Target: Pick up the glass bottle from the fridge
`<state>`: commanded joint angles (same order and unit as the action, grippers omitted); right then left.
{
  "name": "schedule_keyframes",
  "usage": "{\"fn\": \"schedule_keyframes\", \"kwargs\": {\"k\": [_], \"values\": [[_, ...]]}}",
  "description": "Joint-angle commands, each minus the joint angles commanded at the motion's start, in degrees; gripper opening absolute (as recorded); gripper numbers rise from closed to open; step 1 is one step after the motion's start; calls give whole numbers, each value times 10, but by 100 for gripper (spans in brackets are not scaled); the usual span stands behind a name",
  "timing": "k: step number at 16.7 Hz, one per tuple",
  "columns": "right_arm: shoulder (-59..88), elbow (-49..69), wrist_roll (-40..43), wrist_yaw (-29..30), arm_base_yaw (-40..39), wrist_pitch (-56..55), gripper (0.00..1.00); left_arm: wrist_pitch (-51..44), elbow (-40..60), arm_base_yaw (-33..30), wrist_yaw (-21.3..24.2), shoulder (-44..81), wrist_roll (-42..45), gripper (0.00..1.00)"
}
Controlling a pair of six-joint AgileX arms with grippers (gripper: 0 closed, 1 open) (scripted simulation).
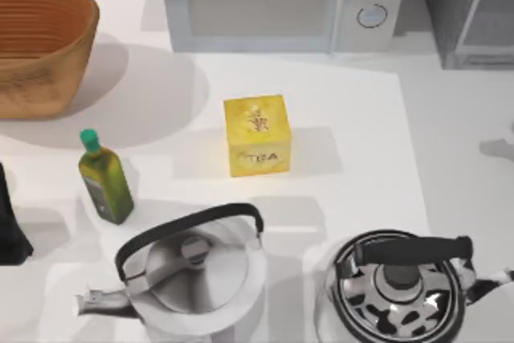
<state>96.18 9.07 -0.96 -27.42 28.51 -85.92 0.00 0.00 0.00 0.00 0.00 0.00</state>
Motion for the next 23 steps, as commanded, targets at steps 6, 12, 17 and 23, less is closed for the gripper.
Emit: {"fn": "schedule_keyframes", "kwargs": {"k": [6,12,17,23], "values": [[66,15,-1,-20,21,-68,100,0,0,0,0,0,0,100],[45,25,-4,-21,23,-64,100,0,0,0,0,0,0,100],[-16,129,-14,-10,20,19,100,0,0,0,0,0,0,100],[11,312,-4,47,-22,277,100,0,0,0,0,0,0,100]]}}
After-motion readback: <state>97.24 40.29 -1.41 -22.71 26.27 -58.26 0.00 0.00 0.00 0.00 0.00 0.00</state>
